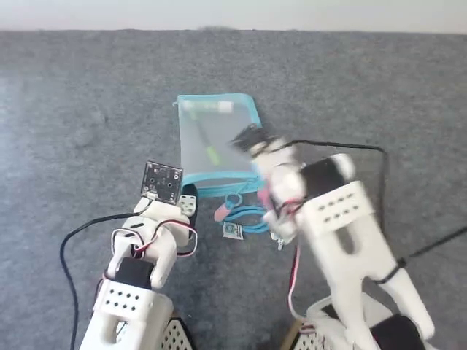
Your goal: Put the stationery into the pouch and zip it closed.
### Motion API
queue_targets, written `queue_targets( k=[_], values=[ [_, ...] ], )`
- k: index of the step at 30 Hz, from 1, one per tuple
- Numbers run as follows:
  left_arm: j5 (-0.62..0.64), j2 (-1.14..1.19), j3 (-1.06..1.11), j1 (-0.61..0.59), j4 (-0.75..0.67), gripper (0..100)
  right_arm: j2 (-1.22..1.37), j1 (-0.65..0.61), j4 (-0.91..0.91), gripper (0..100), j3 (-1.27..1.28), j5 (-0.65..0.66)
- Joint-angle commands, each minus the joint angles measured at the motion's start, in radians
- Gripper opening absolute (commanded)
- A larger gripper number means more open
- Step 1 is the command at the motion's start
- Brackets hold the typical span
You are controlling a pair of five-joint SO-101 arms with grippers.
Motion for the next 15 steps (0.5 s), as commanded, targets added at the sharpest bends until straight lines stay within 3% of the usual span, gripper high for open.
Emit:
queue_targets(
  k=[1, 15],
  values=[
    [-0.009, -0.014, -0.012, 0.017, -0.018, 1, 0.021, -0.107, 0.016, 0.8, -0.086, -0.020],
    [-0.009, -0.015, -0.013, 0.017, -0.020, 1, 0.414, -0.117, 0.042, 0.8, -0.416, -0.133]
  ],
)
